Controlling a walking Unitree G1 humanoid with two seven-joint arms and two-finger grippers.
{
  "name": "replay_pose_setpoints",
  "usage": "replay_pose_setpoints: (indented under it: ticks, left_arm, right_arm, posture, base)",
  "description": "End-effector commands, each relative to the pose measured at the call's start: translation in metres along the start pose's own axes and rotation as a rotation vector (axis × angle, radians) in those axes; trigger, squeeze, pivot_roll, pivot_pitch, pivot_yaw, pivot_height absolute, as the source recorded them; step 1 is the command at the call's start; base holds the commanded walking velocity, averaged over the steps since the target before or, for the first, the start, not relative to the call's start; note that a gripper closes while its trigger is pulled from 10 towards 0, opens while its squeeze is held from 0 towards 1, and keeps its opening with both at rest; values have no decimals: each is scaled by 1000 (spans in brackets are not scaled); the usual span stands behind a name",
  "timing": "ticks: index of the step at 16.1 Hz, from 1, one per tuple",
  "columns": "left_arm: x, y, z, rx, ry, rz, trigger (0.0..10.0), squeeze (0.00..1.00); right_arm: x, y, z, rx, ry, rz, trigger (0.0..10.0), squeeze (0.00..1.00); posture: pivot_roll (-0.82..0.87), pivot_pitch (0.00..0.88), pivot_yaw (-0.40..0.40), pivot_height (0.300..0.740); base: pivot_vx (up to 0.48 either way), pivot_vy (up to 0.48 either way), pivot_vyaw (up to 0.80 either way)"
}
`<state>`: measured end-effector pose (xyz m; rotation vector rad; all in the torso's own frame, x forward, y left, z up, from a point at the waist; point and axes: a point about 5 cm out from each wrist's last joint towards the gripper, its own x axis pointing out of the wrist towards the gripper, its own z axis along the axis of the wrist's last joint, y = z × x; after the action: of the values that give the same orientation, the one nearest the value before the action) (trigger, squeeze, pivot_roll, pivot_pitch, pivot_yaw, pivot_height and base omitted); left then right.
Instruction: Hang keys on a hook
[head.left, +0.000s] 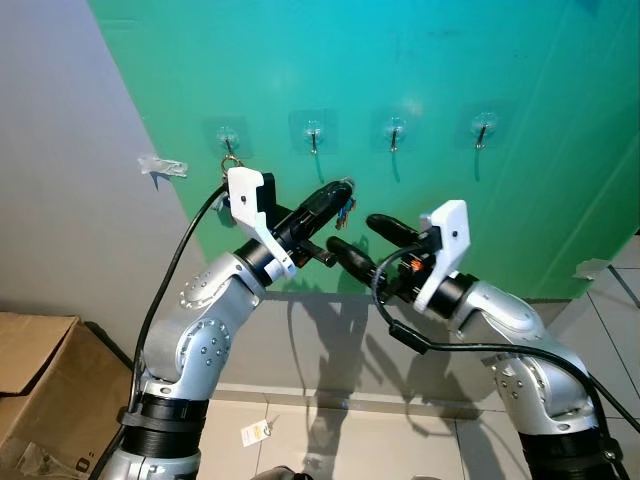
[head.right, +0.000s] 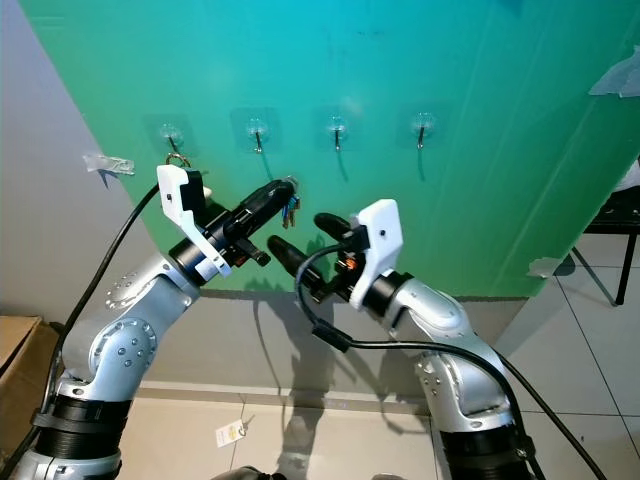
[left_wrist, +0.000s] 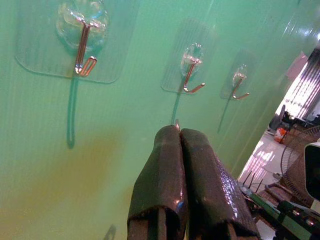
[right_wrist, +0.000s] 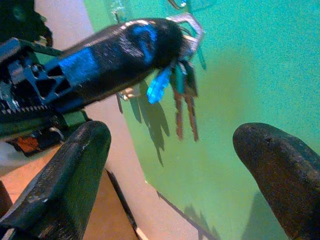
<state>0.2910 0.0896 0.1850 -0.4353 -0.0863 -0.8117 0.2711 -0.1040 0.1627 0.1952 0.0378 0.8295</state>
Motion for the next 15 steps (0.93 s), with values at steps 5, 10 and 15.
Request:
replay_pose_setpoints:
  ticks: [5,10,15]
  left_arm:
    - [2,-4,5,-7,-14,-10,0,1000]
    - [2,-5,6,-13,-15,-14,0,1000]
    - [2,-8,7,-23,-16,-21,0,1000]
  right_arm:
    - [10,1,2,-10,-11,0,10000,0]
    - [17,-1,3,-10,-35,-36,10000,0]
    - [21,-11,4,-2,-55,-133,0,0]
  posture:
    - [-161,3,108,740]
    - [-161,5,109,740]
    - [-157,6,107,740]
  base:
    - [0,0,0]
    - [0,0,0]
    - [0,0,0]
